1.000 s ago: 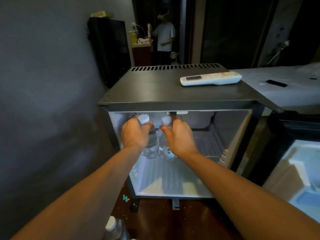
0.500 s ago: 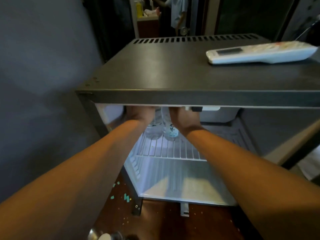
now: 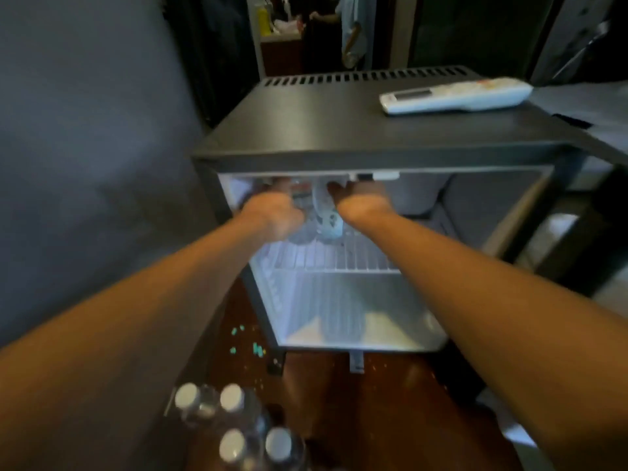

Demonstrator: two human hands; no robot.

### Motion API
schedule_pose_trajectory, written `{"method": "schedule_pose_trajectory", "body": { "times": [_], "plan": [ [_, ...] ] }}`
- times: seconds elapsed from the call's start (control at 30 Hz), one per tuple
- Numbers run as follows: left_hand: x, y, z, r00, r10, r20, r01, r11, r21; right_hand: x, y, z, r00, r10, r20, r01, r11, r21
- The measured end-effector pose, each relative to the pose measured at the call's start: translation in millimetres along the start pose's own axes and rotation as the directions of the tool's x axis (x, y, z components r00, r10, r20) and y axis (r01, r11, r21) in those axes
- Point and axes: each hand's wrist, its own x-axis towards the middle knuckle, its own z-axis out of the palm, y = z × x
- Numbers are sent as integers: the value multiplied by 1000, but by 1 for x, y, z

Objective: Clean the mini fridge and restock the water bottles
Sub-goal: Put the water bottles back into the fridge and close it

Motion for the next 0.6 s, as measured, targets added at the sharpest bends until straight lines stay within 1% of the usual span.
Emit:
{"method": "schedule_pose_trajectory", "body": {
  "times": [0.03,0.07,0.1,0.13,0.17,0.23,0.3,0.4,0.47,0.53,0.6],
  "plan": [
    [-10,2,-2,998,3,60,-2,1000,-23,-11,2,-3,999,-8,-53,9,1000,26],
    [-18,-2,-1,994,6,105,-2,999,-38,-22,3,-6,997,-22,-76,24,999,30],
    [-32,-4,0,989,28,146,-19,998,-61,-37,4,-8,997,-35,-74,35,999,-5],
    [-46,-8,2,982,25,186,-16,999,-47,-51,8,-7,998,-42,-41,40,998,-47],
    [-56,-11,5,980,31,198,-26,999,-29,-65,13,-5,999,-37,4,37,995,-91],
    [-81,-13,6,979,66,194,-66,998,-4,-92,20,4,996,-3,90,18,986,-166],
    [-104,-17,12,976,106,189,-115,993,37,-118,26,13,990,10,140,23,973,-230],
    [-141,-30,19,966,142,215,-177,972,153,-163,31,29,969,37,242,24,969,-247],
    [-162,-40,33,957,139,256,-183,971,157,-194,37,44,941,55,334,45,958,-282],
    [-182,-51,52,932,127,340,-178,976,124,-225,44,60,919,79,386,42,954,-296],
    [-201,-58,73,899,124,421,-192,974,123,-254,53,75,890,132,437,-13,964,-264]
  ]
}}
